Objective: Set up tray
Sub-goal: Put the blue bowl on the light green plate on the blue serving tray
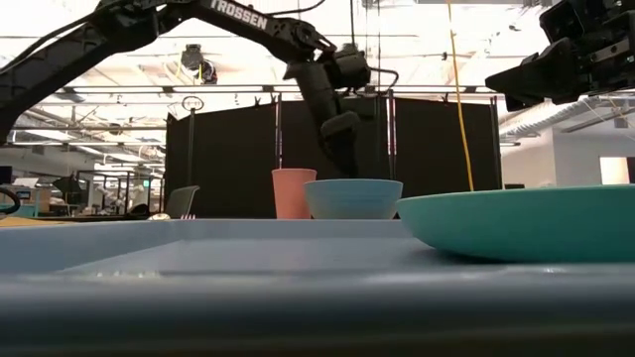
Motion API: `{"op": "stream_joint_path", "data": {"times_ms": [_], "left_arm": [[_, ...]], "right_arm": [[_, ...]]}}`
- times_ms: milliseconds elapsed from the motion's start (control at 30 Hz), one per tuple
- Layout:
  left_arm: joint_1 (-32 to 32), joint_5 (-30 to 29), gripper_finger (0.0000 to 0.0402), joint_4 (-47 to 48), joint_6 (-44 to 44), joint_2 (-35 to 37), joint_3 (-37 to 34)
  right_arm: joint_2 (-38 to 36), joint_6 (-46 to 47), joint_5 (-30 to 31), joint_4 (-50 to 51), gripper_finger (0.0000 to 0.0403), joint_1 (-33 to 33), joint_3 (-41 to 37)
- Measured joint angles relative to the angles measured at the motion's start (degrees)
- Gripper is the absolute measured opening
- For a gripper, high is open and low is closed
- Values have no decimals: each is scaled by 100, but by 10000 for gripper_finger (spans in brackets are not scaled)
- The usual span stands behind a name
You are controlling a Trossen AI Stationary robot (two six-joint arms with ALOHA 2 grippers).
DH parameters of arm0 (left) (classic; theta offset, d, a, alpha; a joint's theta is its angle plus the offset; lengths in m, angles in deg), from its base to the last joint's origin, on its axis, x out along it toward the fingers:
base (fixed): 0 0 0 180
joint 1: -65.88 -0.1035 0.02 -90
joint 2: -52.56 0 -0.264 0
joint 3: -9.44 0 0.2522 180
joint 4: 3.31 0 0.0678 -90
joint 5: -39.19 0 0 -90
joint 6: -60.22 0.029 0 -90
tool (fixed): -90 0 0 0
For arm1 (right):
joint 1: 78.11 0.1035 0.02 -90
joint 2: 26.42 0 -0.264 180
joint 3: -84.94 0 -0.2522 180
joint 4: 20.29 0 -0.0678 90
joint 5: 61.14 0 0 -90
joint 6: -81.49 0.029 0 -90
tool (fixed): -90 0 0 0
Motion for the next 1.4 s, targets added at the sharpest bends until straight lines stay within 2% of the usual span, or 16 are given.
{"op": "stream_joint_path", "data": {"times_ms": [333, 400, 533, 667, 800, 933, 967, 1133, 1333, 1400], "left_arm": [[-25, -148, 269, -29, 107, -549, -11], [-14, -471, 269, -13, 143, -581, -16], [-4, -486, 264, -55, 213, -537, -5], [0, -512, 214, -39, 177, -546, -9], [19, -774, 124, -131, 94, -544, -9], [85, -723, 29, -111, 137, -482, -1], [112, -670, 17, -73, 180, -441, 33], [240, -581, 10, 174, 222, -470, 322], [536, -631, 7, 1023, 252, -482, 1251], [697, -557, 7, 1018, 284, -308, 1211]], "right_arm": [[2, -35, 24, 13, 0, -2, 0], [3, -36, 24, 21, 0, -2, 0], [7, -44, 20, 2, 0, -2, 0], [7, -48, 20, -29, 0, -2, 0], [7, -51, 20, -44, 0, -2, 0], [7, -53, 20, -44, 0, -2, 0], [7, -53, 20, -44, 0, -2, 0], [7, -106, 20, -46, 0, -2, 0], [7, -120, 16, -46, 0, -2, 0], [7, -122, -4, -42, 0, -2, 0]]}}
